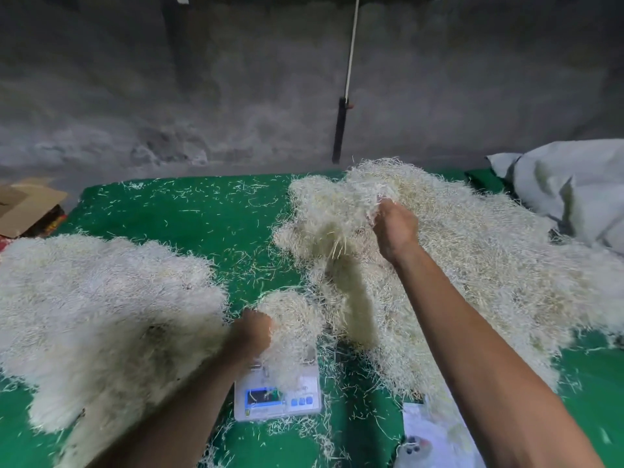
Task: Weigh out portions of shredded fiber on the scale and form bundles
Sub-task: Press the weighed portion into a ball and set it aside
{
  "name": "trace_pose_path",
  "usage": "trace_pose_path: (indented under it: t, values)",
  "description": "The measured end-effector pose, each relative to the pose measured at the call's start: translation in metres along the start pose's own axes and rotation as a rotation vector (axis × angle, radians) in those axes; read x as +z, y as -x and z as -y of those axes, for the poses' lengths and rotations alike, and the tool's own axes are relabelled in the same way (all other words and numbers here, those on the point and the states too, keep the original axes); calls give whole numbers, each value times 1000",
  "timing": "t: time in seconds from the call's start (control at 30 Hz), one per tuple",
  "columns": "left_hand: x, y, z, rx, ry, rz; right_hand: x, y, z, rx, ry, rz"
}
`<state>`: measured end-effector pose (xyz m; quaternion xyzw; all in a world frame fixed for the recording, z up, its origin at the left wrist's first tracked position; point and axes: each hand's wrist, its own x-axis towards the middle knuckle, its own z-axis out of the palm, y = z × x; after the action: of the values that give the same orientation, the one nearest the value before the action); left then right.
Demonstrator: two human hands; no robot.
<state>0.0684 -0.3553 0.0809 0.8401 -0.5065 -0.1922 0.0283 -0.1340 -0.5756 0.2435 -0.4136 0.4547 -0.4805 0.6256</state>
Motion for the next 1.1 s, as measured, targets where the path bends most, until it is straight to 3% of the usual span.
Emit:
trace_pose_path:
  t: [0.07, 0.13, 0.2, 0.3, 0.4, 0.53, 0.77, 0.87, 0.97, 1.1]
  values:
    - [-1, 0, 4, -3, 56, -18, -16, -13, -6, 24, 24, -89]
    - [-4, -1, 6, 9, 96, -49, -29, -21, -20, 93, 158, -46]
    - [-12, -3, 8, -3, 168, -104, -39, -20, -35, 106, 607, 31]
    - [-25, -5, 8, 1, 239, -134, -50, -12, -50, -28, 1329, 147]
    - [-39, -1, 14, 15, 372, -106, -43, 0, -55, -175, 1593, 124]
    - [-46, 15, 25, 54, 516, -176, -24, 21, -65, -285, 1528, 233]
    - [-38, 62, 29, 107, 708, -77, -8, 86, -118, -158, 1234, 603]
    - [-37, 85, 33, 87, 816, -131, -5, 111, -138, -42, 1203, 789]
    - [-38, 104, 41, 51, 853, -212, -2, 126, -148, -16, 1200, 819]
    - [-36, 120, 53, 28, 835, -155, 1, 137, -153, 8, 1150, 806]
